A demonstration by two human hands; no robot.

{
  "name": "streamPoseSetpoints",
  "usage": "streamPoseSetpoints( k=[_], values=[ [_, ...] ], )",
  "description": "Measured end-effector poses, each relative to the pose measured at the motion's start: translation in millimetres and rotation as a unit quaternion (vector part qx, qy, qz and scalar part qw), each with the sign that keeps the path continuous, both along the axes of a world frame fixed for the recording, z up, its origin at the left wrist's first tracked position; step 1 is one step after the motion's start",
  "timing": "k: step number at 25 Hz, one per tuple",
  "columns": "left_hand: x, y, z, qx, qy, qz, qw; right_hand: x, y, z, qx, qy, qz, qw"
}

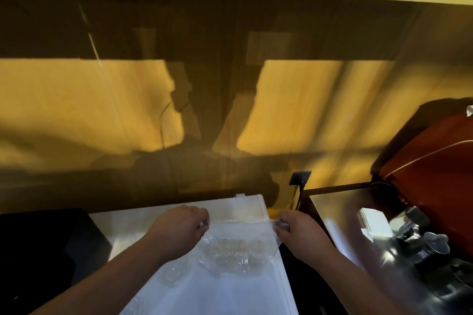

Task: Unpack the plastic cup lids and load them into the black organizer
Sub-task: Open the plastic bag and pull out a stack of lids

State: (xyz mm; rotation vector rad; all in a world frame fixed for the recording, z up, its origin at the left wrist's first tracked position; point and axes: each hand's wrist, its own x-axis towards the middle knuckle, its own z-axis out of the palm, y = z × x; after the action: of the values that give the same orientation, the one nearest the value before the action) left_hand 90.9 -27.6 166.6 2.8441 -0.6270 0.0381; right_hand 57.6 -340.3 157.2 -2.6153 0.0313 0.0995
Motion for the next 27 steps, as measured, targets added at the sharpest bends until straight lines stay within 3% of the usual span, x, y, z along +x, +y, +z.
streamPoseSetpoints(
  k=[4,8,15,21,25,27],
  values=[
    [-4,-7,-15,0.020,-0.057,-0.028,0.998,-6,3,-1,0.022,0.010,-0.011,1.000],
    [-8,-20,-27,0.098,-0.132,-0.127,0.978,-7,2,3,0.029,0.003,-0.031,0.999],
    [-12,-41,-34,0.180,-0.125,-0.141,0.965,-4,2,0,0.072,0.014,-0.059,0.996],
    [-5,-47,-28,0.098,-0.162,-0.100,0.977,-12,2,-2,0.159,-0.016,-0.118,0.980],
    [0,-53,-5,-0.019,-0.051,-0.021,0.998,-32,7,-1,0.186,-0.105,-0.196,0.957],
    [4,-55,3,-0.059,0.015,0.013,0.998,-53,15,-8,0.195,-0.127,-0.185,0.955]
  ],
)
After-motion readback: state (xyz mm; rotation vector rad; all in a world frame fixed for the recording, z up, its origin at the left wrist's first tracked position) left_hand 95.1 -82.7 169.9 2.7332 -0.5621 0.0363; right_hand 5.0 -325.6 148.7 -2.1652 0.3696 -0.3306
